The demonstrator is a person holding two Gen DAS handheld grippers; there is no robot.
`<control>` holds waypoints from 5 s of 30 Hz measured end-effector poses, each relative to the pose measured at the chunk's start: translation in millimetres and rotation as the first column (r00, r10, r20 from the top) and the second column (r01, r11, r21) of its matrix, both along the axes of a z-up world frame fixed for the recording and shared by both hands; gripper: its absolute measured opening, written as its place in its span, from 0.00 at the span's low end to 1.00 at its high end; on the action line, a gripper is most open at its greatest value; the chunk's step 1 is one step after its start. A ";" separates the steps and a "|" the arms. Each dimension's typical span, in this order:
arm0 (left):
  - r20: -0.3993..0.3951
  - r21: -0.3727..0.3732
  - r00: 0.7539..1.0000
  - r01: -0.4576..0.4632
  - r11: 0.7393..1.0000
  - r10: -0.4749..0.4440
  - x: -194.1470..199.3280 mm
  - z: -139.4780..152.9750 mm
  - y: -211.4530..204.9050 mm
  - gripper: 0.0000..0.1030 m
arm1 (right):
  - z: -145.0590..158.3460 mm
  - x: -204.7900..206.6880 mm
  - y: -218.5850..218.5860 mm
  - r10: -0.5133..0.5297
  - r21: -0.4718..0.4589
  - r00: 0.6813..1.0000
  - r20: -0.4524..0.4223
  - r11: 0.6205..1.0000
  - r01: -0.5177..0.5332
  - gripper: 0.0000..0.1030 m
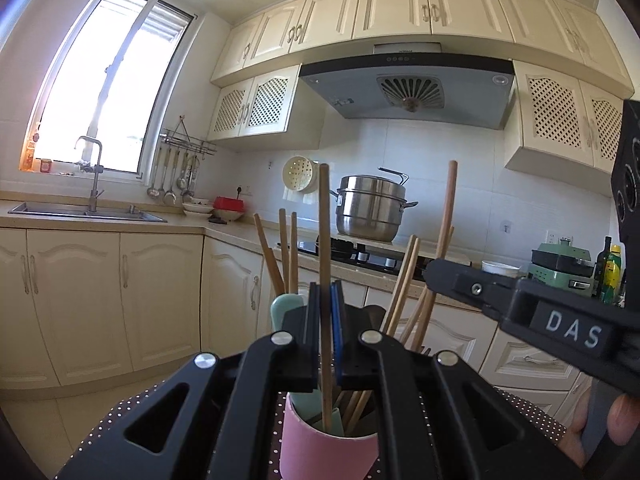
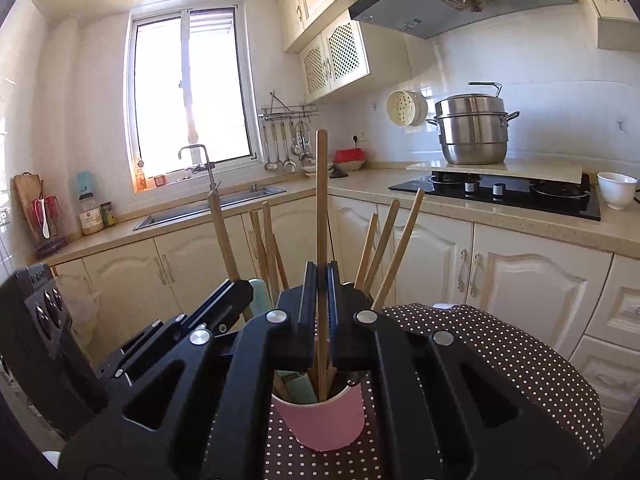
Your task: Organize utensils
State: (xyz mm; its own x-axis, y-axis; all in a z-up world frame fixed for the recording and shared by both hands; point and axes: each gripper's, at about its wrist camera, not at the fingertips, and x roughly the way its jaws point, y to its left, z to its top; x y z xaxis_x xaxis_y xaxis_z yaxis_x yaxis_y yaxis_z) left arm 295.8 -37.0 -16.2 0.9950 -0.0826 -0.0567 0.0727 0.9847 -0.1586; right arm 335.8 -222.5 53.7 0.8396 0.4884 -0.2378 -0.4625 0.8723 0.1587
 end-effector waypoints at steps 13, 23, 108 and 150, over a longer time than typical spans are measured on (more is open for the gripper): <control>-0.039 0.028 0.999 0.022 0.999 -0.021 -8.1 5.5 4.8 0.23 | -17.9 0.1 0.0 -0.023 -0.019 0.998 -0.054 1.000 0.022 0.06; -0.076 0.046 0.996 -0.043 0.998 0.046 -20.1 11.7 18.9 0.59 | -27.7 -2.1 5.2 -0.021 -0.030 0.996 -0.085 0.999 0.019 0.06; -0.010 0.173 0.999 -0.042 0.984 0.045 -265.9 103.2 -33.7 0.86 | 41.8 -266.0 -62.8 -0.235 -0.094 0.956 0.176 0.963 0.254 0.76; -0.023 0.170 0.999 -0.039 0.985 0.044 -258.7 98.8 -30.5 0.86 | 38.9 -258.1 -65.6 -0.229 -0.085 0.961 0.153 0.966 0.244 0.77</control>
